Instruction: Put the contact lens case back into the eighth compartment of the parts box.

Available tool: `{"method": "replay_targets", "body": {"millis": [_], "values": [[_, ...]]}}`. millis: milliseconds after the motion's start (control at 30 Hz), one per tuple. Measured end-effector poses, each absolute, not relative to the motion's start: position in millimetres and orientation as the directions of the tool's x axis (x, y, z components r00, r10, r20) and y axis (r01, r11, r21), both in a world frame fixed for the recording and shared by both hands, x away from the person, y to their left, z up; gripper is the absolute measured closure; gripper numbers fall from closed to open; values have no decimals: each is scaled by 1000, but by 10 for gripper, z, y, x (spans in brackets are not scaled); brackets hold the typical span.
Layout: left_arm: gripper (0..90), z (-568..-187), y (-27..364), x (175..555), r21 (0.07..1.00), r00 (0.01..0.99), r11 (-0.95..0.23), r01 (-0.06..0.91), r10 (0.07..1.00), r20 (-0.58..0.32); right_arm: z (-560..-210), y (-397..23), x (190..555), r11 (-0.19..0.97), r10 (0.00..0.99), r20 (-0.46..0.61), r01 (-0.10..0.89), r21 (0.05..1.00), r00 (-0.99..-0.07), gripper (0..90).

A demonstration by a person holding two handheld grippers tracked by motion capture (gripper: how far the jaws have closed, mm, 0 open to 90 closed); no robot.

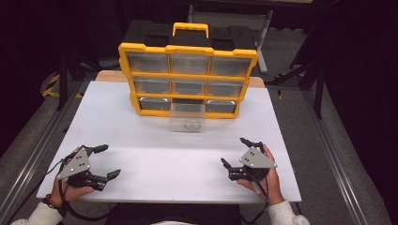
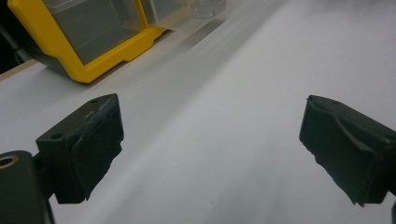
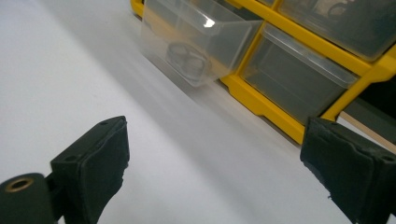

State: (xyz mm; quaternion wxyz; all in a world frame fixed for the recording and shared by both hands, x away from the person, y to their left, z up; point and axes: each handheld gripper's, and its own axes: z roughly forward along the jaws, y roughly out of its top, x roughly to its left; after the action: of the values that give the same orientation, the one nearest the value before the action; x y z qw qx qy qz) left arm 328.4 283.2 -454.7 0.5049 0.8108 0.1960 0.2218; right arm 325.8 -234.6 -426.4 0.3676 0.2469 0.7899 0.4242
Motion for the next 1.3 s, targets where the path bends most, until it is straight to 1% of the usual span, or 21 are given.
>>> {"method": "replay_targets", "body": {"millis": [133, 367, 700, 900, 1300], "values": [[72, -4544, 2820, 3300, 907, 826, -411, 94, 541, 160, -4341, -2438, 3222, 510, 708, -366, 79, 857, -605, 85], [72, -4538, 2780, 3327, 906, 829, -415, 86, 534, 166, -4541, -2526, 3177, 524, 703, -350, 118, 843, -619, 64], [71, -4531, 2756, 3339, 905, 831, -418, 81, 529, 171, -4491, -2561, 3135, 460, 731, -308, 107, 881, -608, 60], [69, -4540, 2750, 3332, 903, 838, -422, 76, 518, 172, -4468, -2511, 3105, 471, 728, -326, 94, 877, -602, 60], [69, -4541, 2754, 3339, 905, 838, -419, 77, 518, 169, -4476, -2455, 3109, 468, 730, -323, 96, 879, -602, 60]]}}
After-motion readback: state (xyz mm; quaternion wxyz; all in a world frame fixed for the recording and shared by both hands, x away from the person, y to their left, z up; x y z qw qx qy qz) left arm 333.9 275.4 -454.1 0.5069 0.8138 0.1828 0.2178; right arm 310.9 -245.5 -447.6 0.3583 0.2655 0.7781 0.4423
